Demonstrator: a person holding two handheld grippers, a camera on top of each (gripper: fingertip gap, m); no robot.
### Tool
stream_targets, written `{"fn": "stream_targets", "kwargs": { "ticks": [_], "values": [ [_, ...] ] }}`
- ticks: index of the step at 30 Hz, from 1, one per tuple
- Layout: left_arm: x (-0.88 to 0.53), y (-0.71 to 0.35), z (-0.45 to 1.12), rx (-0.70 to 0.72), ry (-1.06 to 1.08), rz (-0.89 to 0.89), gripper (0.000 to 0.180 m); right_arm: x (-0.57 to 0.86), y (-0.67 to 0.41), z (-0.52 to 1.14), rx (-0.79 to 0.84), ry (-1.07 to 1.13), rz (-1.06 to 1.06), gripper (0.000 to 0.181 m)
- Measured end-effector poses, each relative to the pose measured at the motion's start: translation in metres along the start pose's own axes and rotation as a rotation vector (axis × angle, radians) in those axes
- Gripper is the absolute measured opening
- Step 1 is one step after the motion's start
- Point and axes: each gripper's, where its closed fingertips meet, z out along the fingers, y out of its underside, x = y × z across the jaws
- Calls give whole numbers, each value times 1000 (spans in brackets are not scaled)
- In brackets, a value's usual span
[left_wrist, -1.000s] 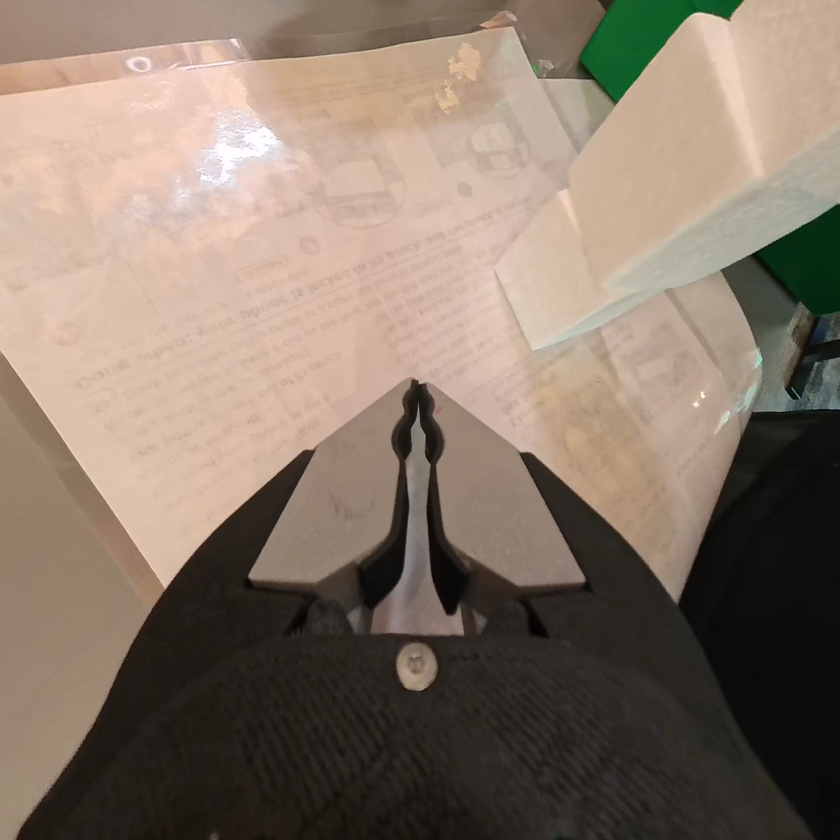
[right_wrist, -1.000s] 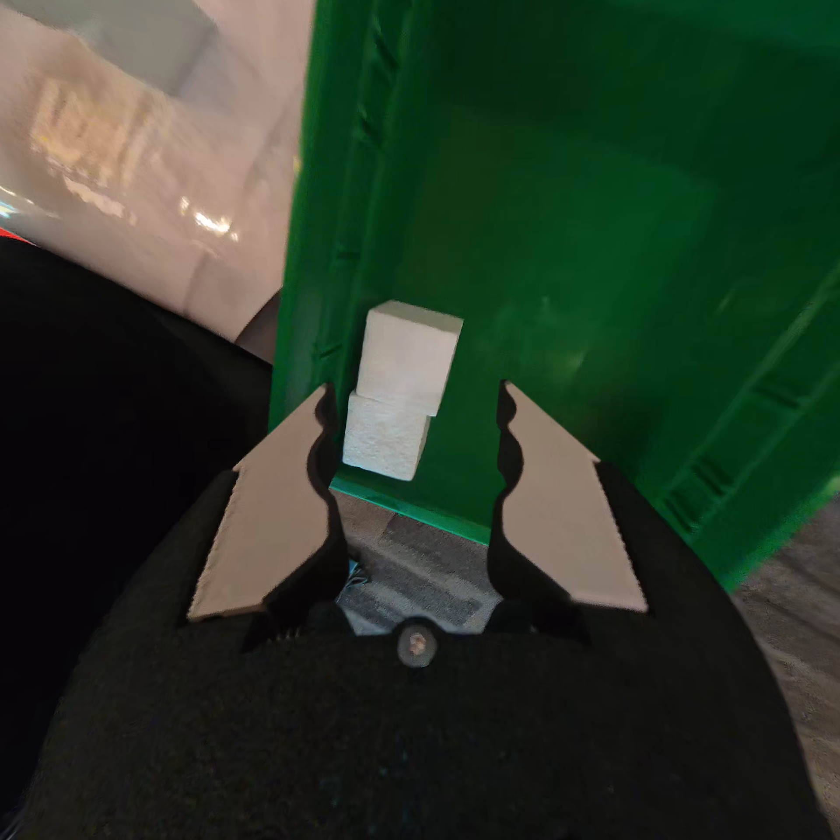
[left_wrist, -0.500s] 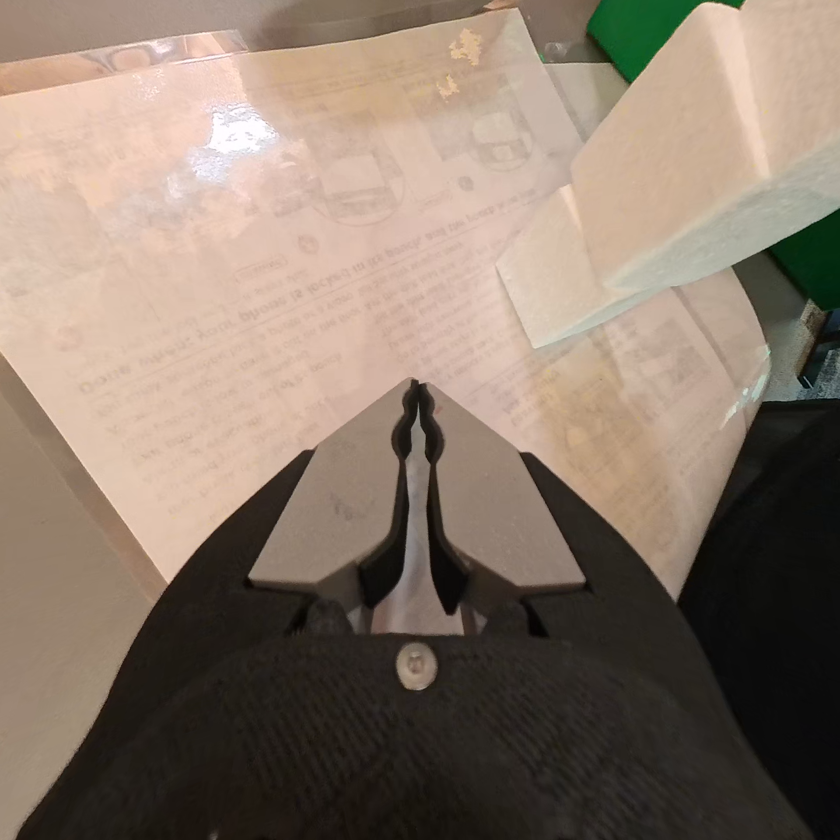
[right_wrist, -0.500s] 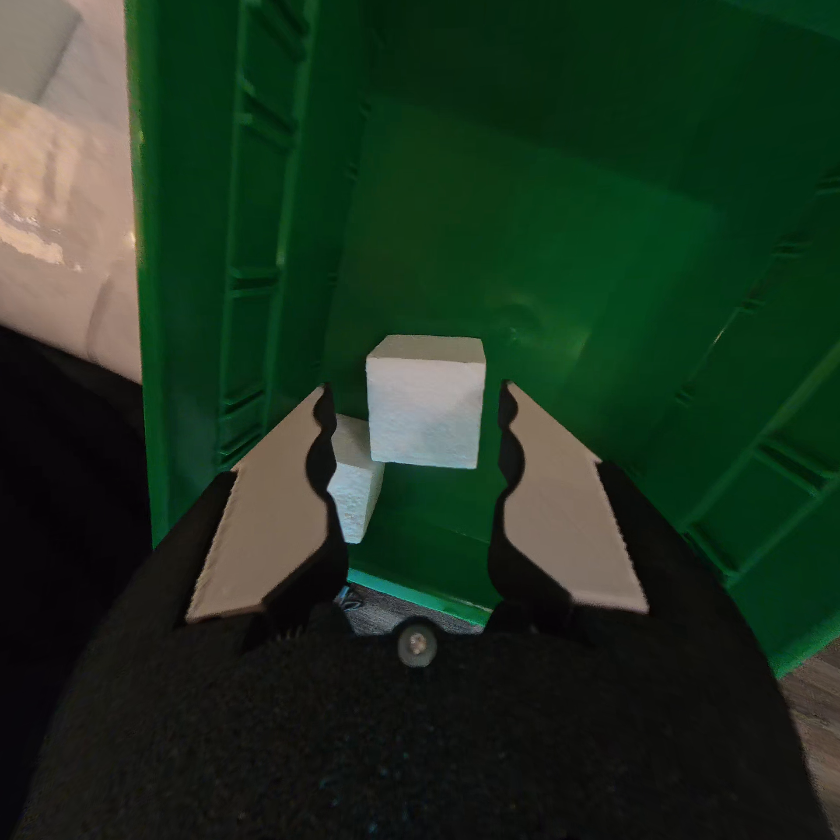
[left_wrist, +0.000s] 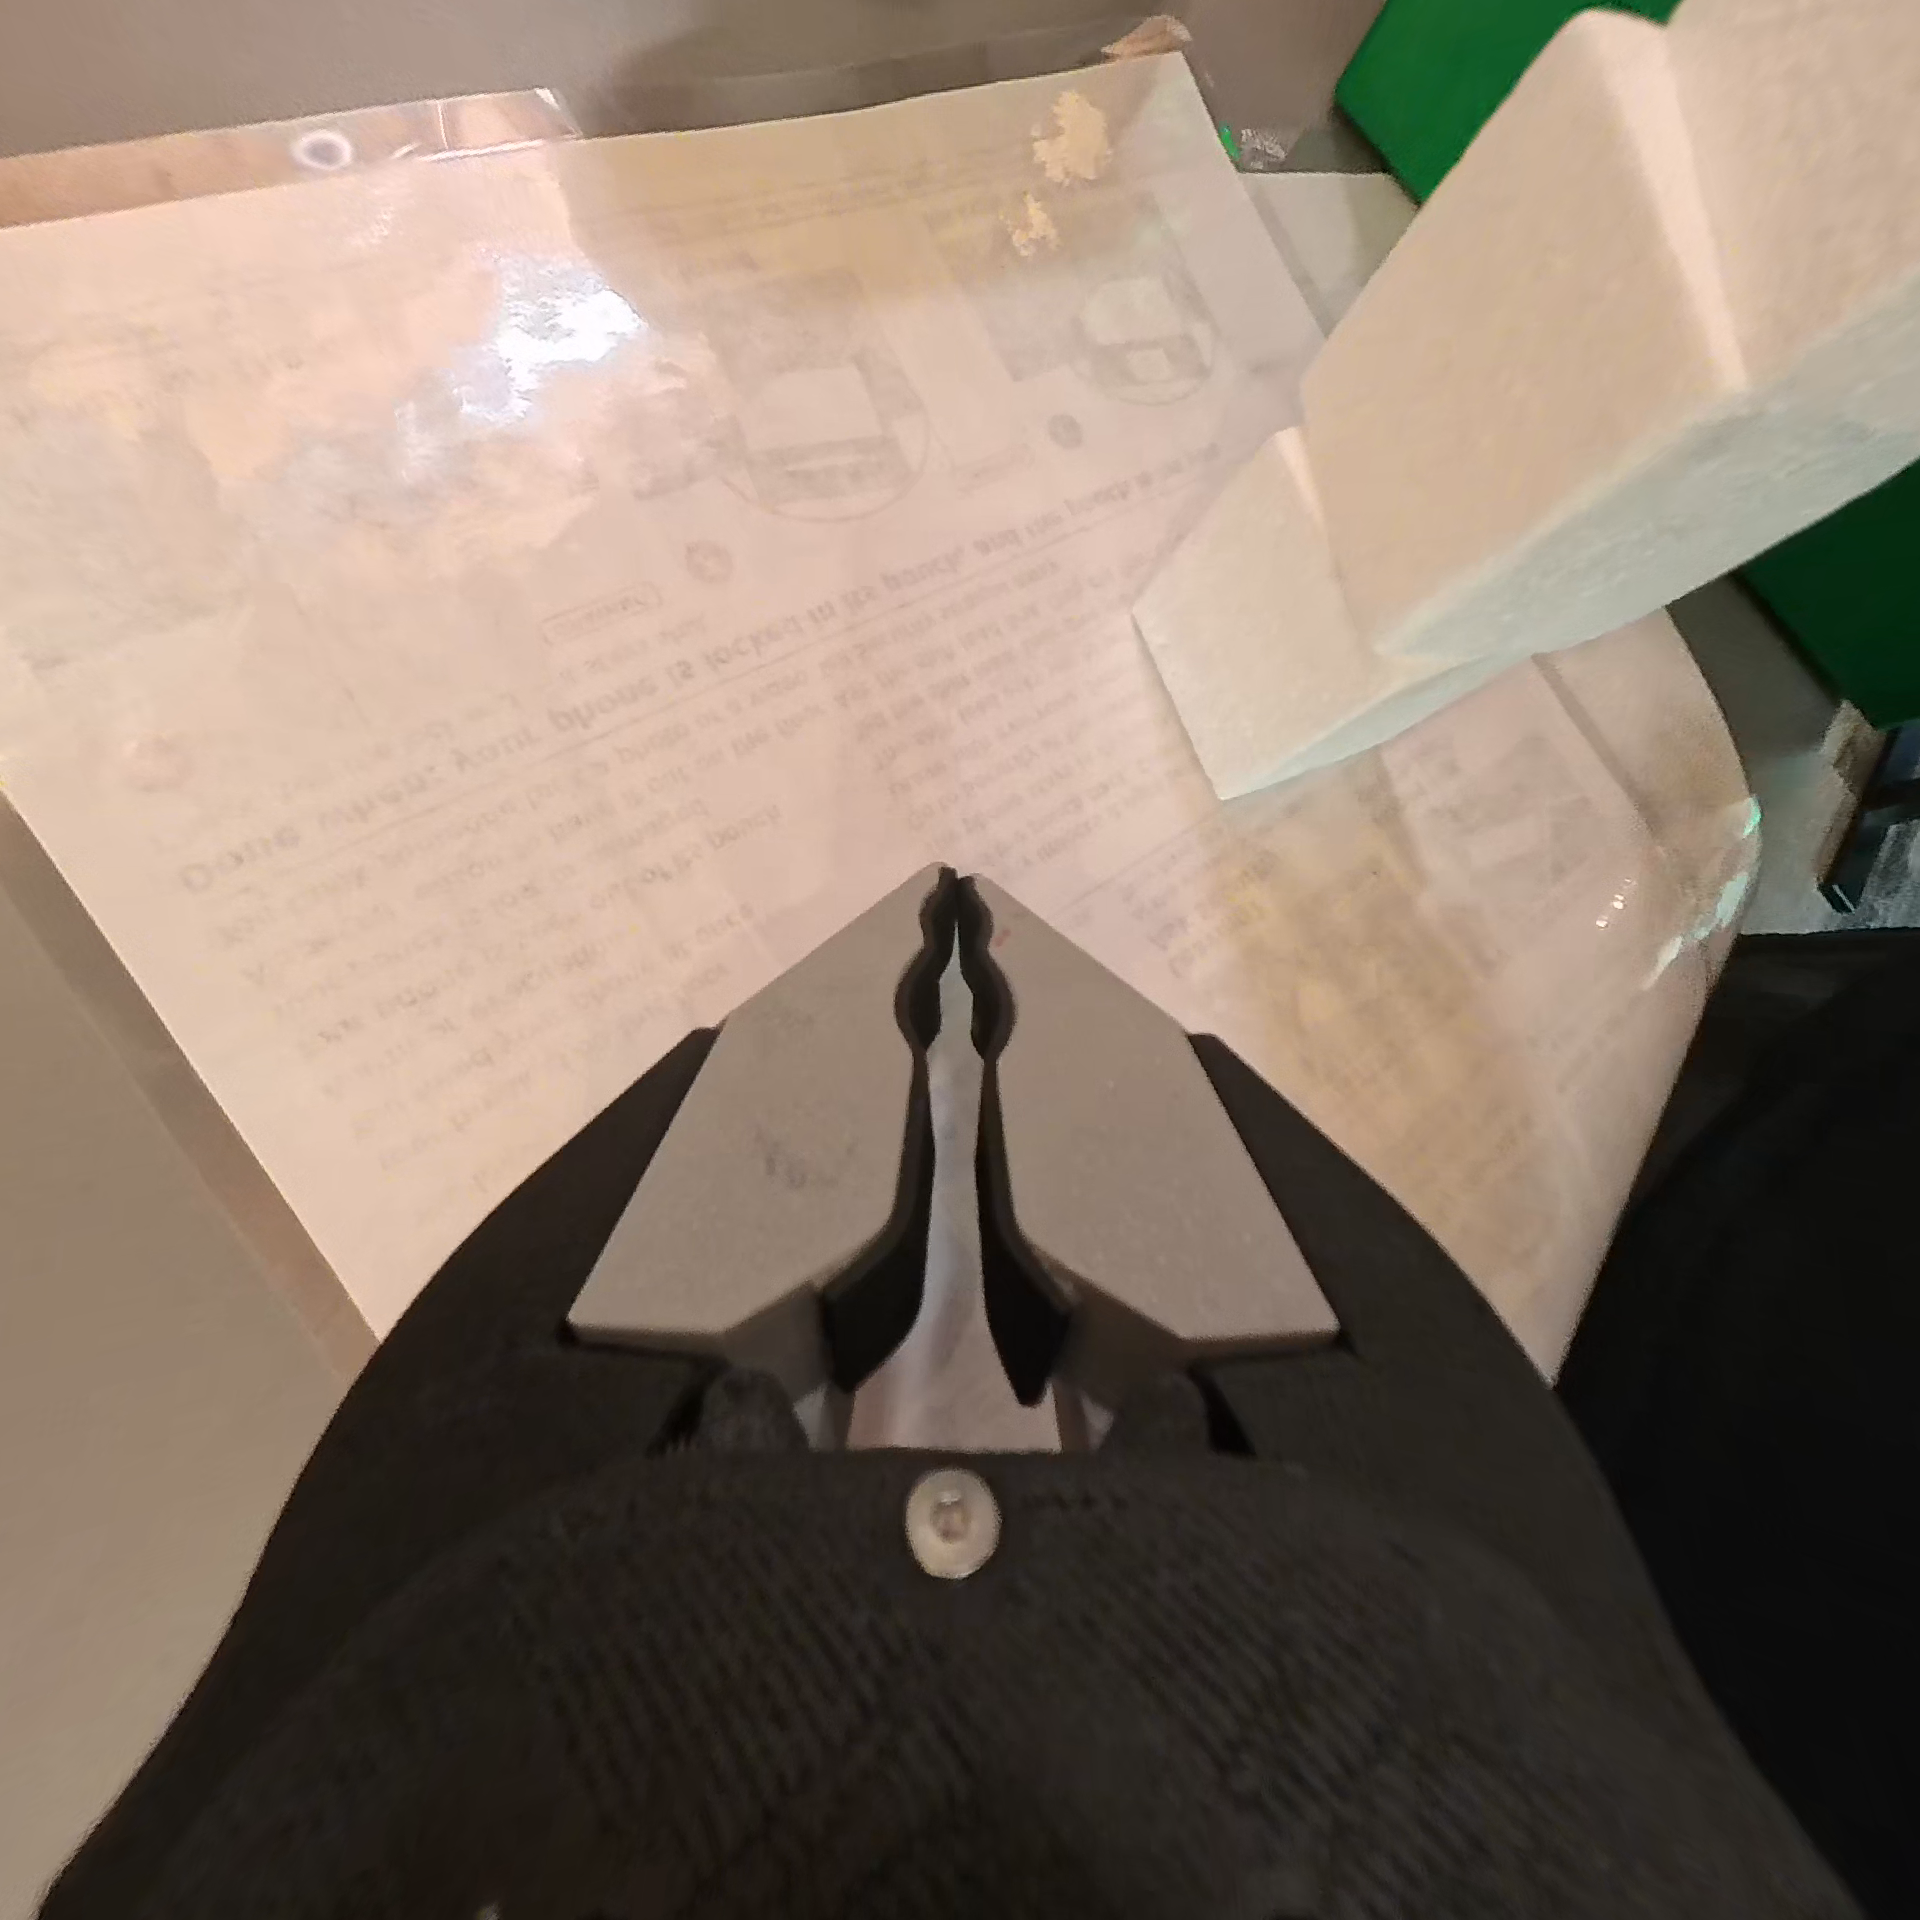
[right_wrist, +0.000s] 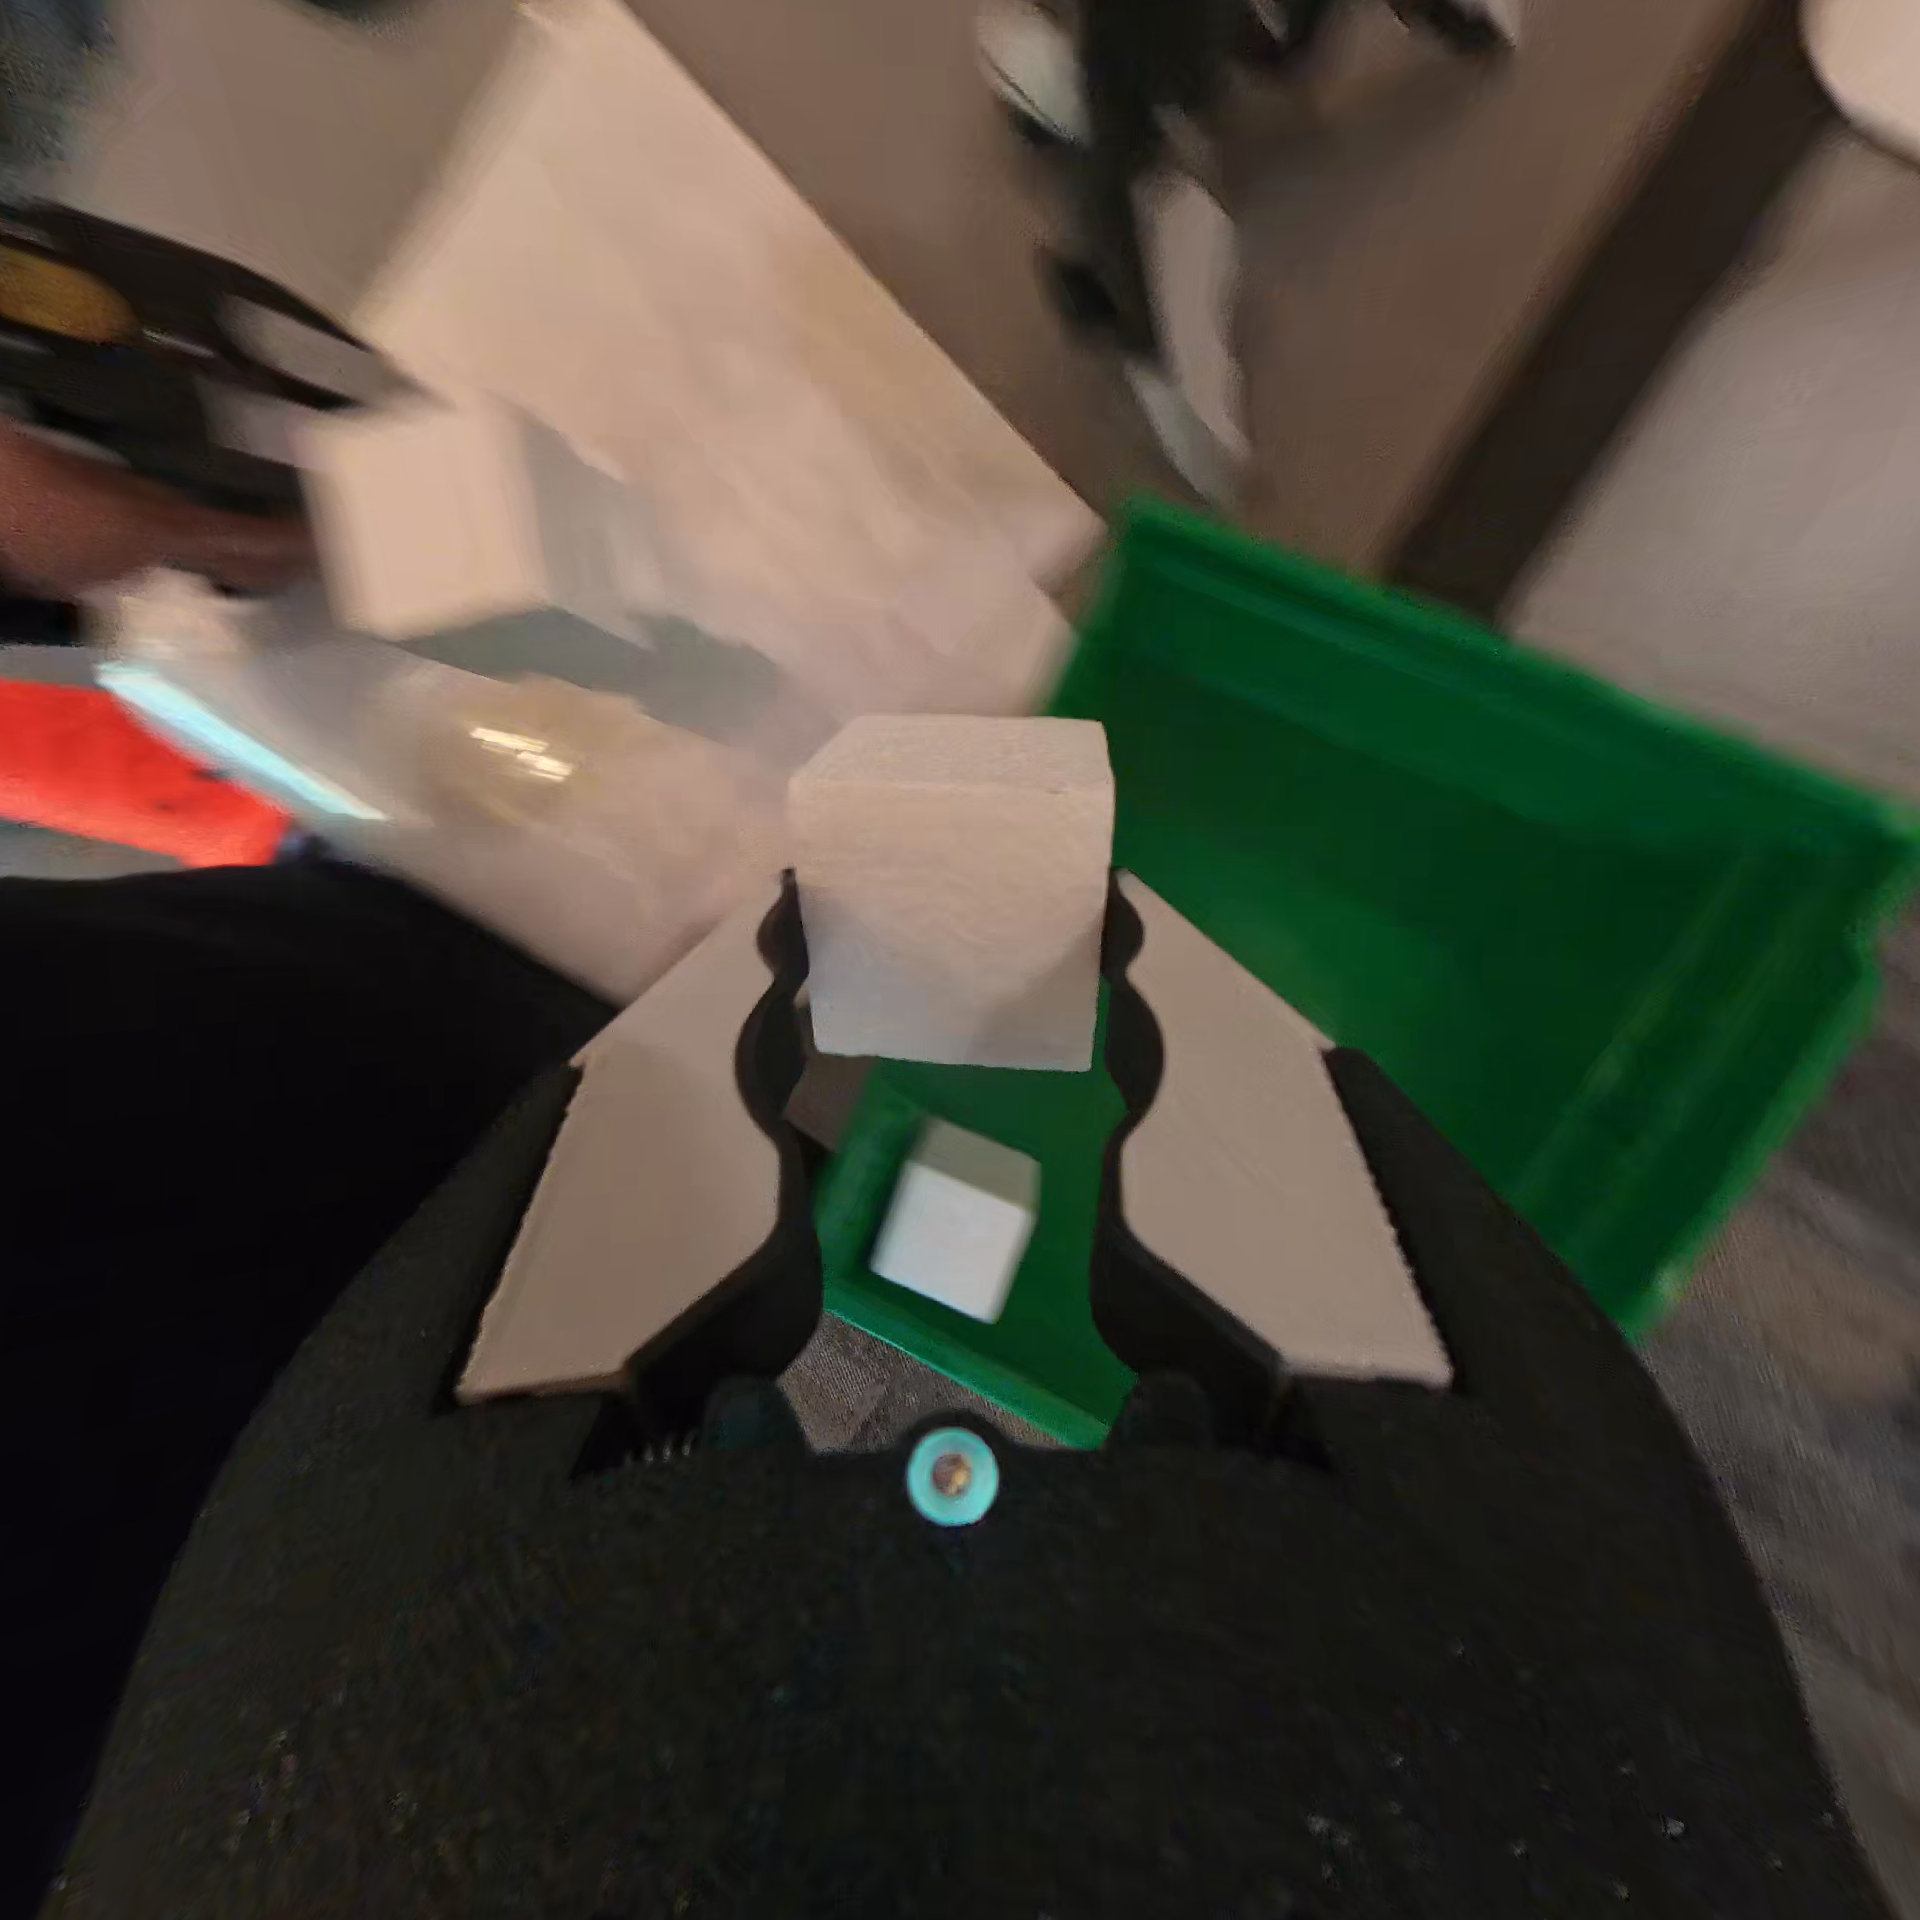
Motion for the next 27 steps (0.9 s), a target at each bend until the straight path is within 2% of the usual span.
{"fn": "stream_targets", "kwargs": {
  "ticks": [2, 5, 10, 17, 27],
  "values": [
    [0, 0, 0, 8, 1, -1, 0, -49, -34, 1, 9, -88, -119, 56],
    [0, 0, 0, 12, 4, -2, 0, -94, -58, 20, -52, -90, -292, 56],
    [0, 0, 0, 25, 6, -4, 0, -118, -56, 59, -164, -96, -379, 56],
    [1, 0, 0, 33, 13, -6, 0, -122, -48, 77, -214, -77, -409, 59],
    [1, 0, 0, 33, 22, -2, 0, -128, -50, 61, -125, -161, -310, 67]
  ]
}}
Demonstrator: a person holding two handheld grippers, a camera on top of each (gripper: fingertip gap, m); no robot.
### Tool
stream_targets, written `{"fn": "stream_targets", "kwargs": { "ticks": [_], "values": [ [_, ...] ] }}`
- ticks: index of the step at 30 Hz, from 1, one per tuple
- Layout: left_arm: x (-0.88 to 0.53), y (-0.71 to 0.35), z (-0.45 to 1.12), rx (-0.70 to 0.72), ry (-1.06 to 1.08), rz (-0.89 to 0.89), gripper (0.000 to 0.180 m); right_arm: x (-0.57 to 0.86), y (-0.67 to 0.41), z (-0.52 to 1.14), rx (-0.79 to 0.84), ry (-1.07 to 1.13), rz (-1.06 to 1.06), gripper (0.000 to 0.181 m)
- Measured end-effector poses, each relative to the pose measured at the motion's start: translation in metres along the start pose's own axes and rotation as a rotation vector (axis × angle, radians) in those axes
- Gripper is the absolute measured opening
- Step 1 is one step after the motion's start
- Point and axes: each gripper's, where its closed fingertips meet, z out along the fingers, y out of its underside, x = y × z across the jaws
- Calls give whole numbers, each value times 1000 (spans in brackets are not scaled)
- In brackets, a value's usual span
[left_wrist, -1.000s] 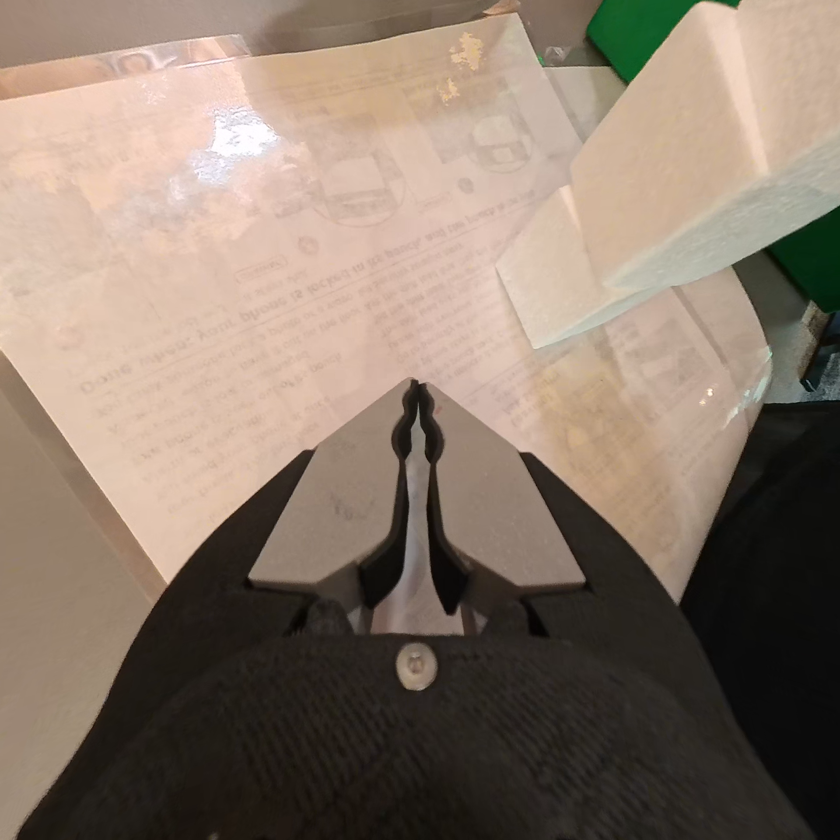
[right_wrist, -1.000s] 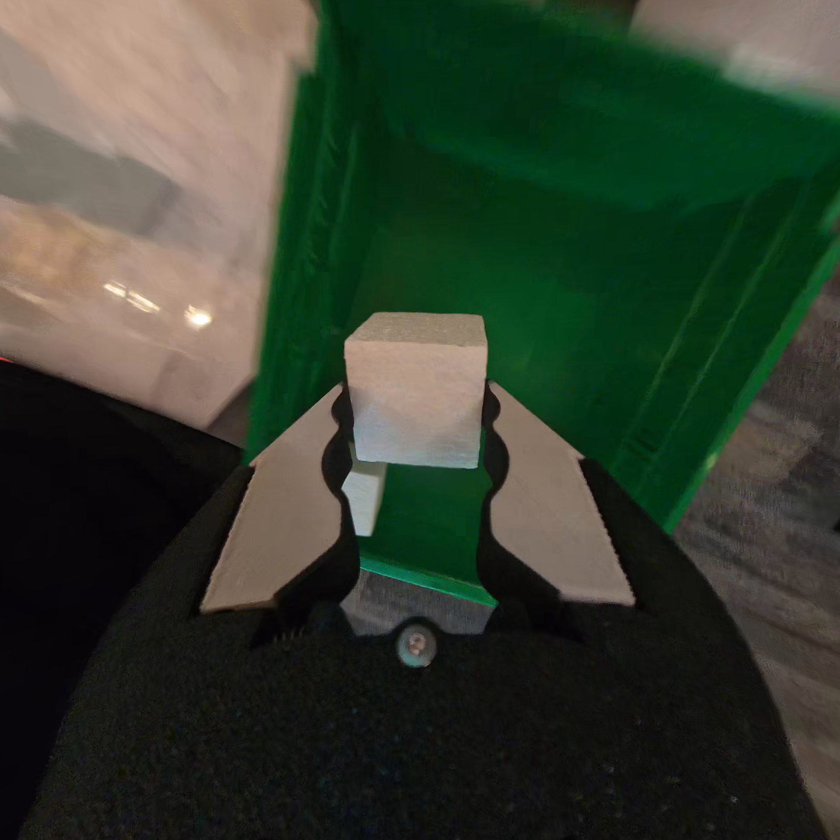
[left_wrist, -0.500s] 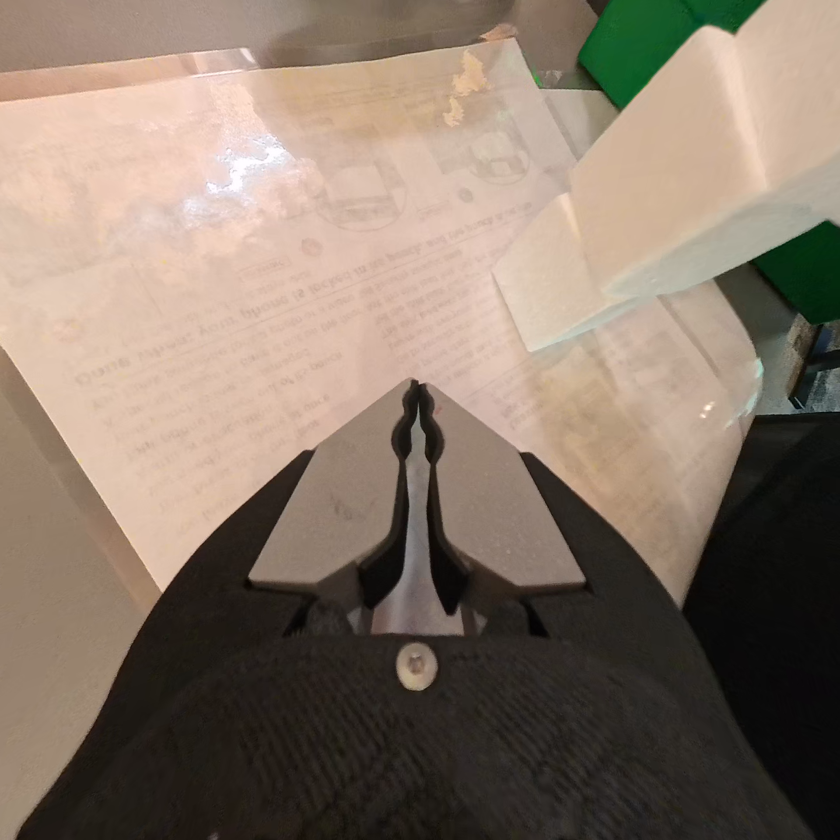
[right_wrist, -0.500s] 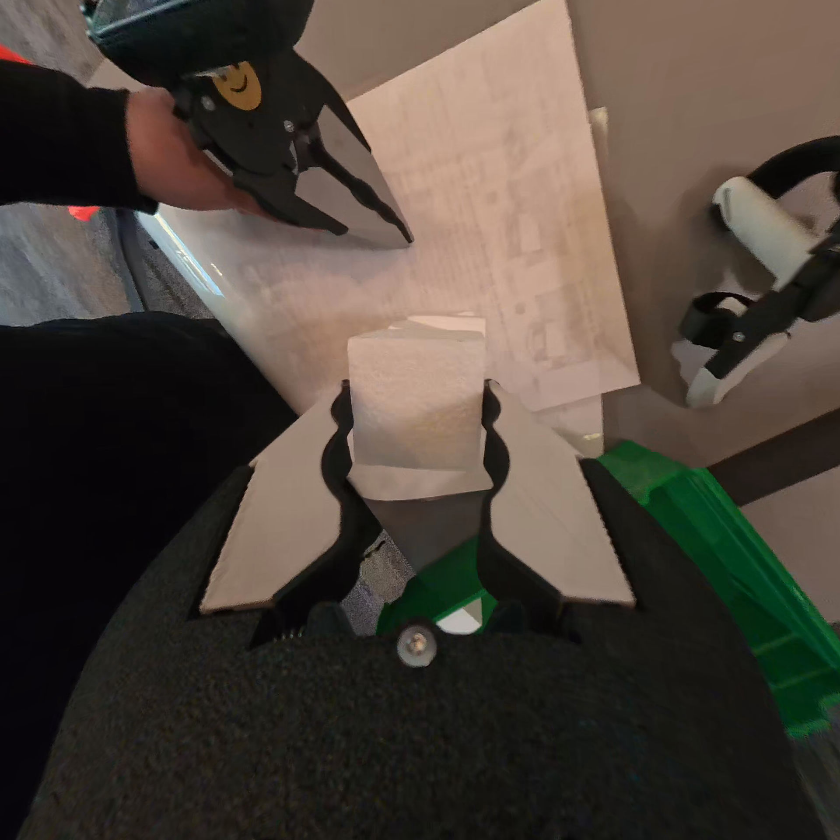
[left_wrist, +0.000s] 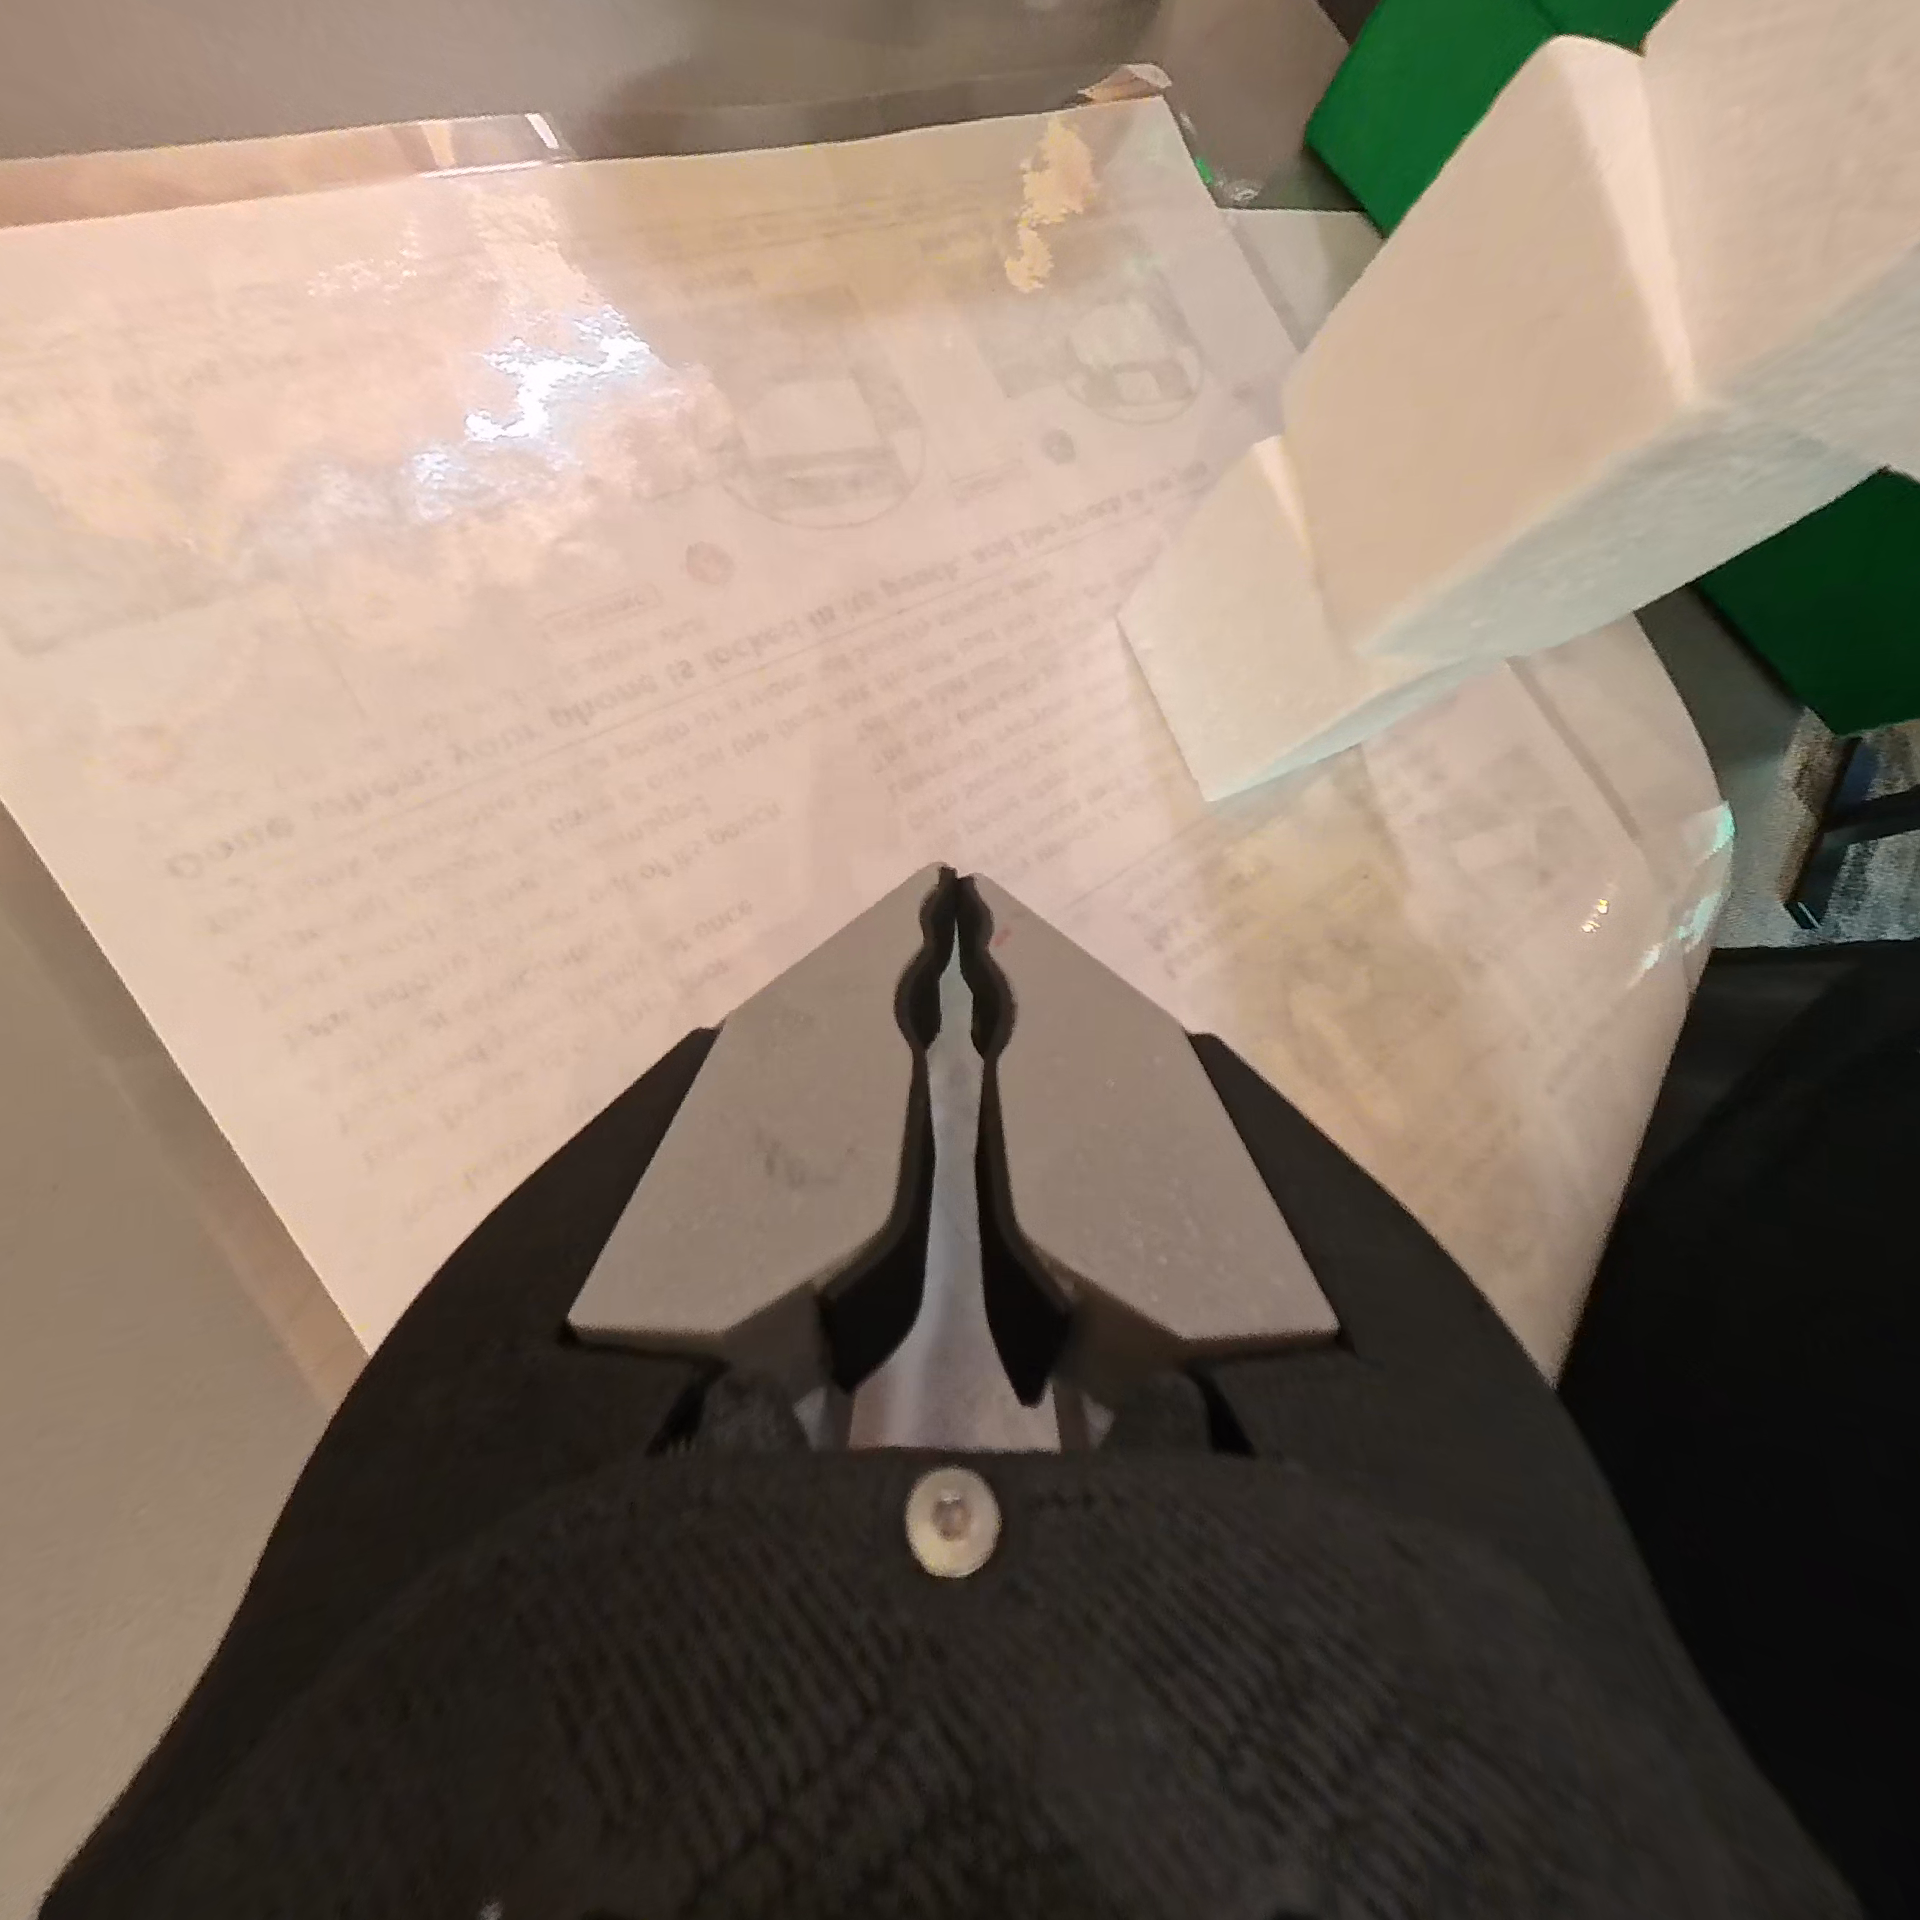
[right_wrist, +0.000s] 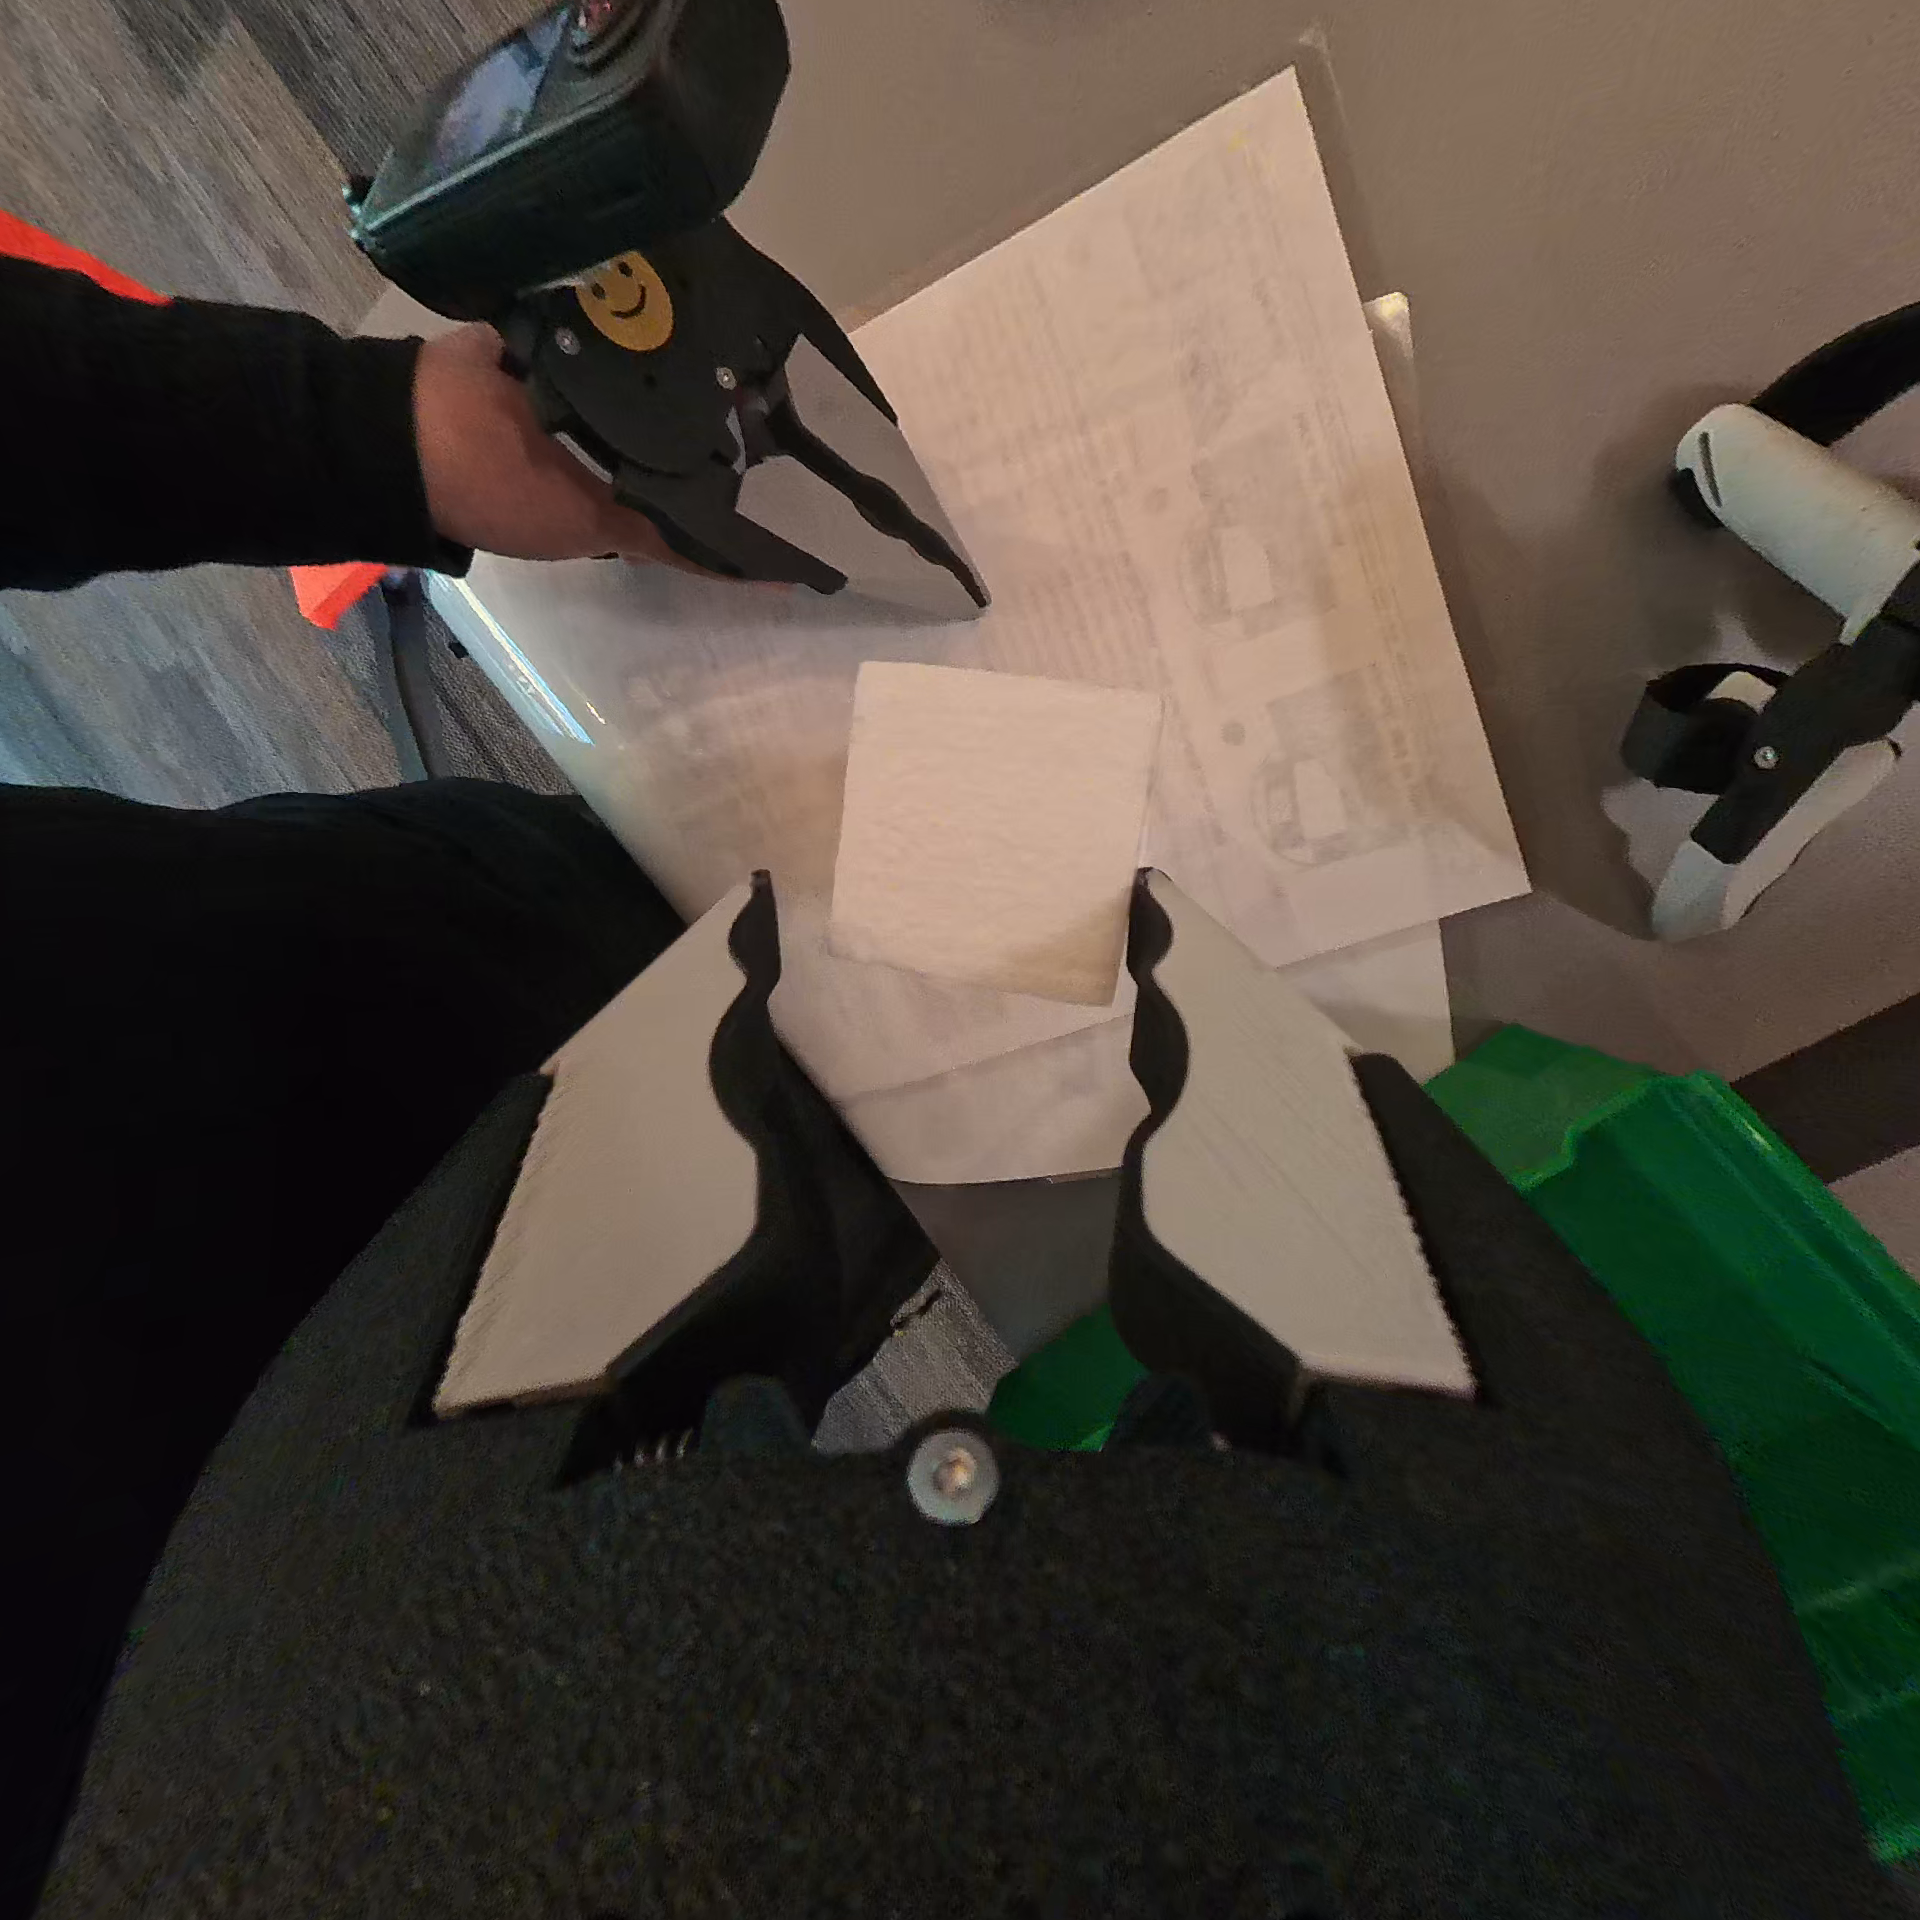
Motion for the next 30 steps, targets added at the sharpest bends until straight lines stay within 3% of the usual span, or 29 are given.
{"fn": "stream_targets", "kwargs": {
  "ticks": [7, 14, 30],
  "values": [
    [0, 0, 0, -4, 5, 6, 0, 2, -1, -11, 73, -32, 46, 67],
    [0, 0, 0, -10, 4, 7, 0, -4, 2, 3, 23, -39, 12, 59],
    [0, 0, 0, -2, 1, -1, 0, -12, 5, 8, 24, -50, 14, 63]
  ]
}}
